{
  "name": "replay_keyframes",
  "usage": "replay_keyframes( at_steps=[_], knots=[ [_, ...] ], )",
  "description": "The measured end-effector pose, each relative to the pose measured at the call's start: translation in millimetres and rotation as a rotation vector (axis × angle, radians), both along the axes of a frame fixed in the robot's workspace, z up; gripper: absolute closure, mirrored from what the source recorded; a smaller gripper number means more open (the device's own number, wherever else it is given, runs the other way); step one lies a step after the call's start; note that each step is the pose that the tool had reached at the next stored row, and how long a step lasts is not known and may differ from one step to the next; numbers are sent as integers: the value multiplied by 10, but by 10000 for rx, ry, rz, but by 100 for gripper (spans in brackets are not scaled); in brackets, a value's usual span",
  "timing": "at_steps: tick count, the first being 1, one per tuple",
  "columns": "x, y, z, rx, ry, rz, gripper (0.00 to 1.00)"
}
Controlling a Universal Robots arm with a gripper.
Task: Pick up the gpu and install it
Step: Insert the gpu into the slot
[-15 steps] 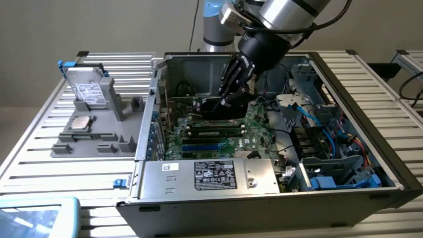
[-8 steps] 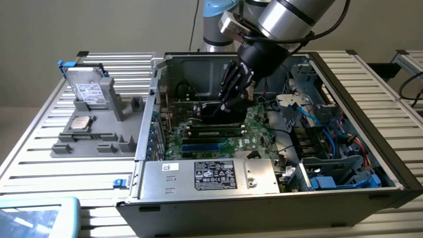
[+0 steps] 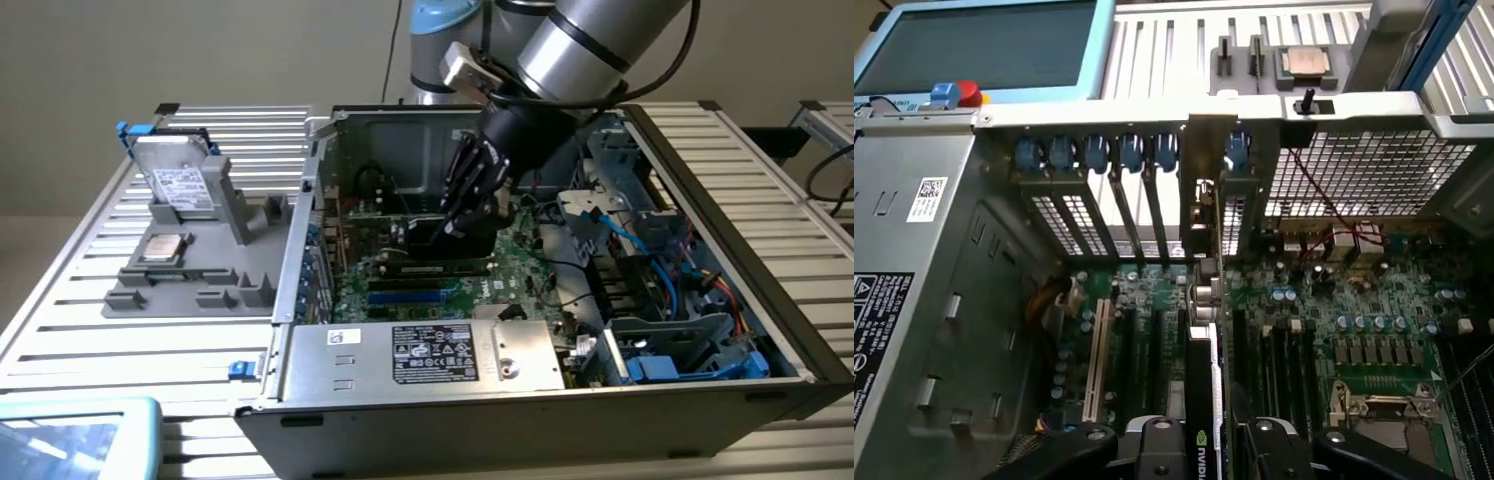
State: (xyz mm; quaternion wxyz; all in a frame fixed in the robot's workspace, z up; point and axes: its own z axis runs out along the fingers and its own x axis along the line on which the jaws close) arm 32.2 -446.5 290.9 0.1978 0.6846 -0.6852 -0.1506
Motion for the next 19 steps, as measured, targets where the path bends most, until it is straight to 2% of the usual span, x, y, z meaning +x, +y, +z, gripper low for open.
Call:
replay_keyframes(
  at_steps=[12, 19],
  knots=[
    [-9, -7, -217, 9, 15, 1, 73],
    [-34, -7, -235, 14, 38, 1, 73]
  ],
)
